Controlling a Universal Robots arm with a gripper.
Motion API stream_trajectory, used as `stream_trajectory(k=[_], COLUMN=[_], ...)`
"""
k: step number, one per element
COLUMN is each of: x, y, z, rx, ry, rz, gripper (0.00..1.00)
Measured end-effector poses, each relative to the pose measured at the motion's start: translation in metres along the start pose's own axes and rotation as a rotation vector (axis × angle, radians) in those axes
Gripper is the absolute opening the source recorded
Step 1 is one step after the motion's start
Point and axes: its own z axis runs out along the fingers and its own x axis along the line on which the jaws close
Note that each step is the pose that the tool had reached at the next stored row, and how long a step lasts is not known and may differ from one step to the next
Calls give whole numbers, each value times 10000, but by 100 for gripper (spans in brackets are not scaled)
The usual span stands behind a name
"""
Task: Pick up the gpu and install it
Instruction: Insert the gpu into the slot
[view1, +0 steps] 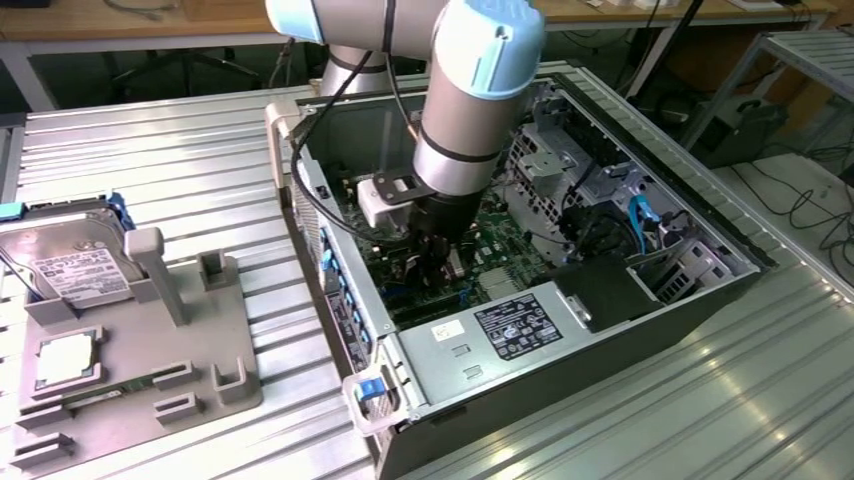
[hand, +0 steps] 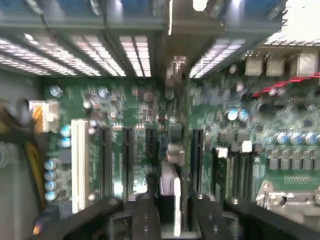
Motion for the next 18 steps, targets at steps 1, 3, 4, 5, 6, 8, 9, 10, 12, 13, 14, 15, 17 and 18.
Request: stream_trajectory(k=[1,3,4,5,6,8,9,10,12,13,14,15,17,18], x=[1,1,1,1,0,-1,-1,-2,-2,-3,-4,-4,-5,-6], y=[1,2,3,4,5,8,9,10,13,14,15,16,18,19], z=[-22,-88,-124,-178,-223,-313,-354,-404,-496,-538,-588,-631,-727,-770], rx=[-1,6,15,17,22,23,21,21,21,21,20,21,21,21], ry=[-8,-22,-21,-16,-21,-21,-17,-18,-17,-19,-16,-18,-18,-17], rz=[0,-1,-2,-3,-3,-2,-2,-2,-1,-2,-1,-1,-1,-2], gripper=[29,35,35,35,35,35,35,35,35,35,35,35,35,35])
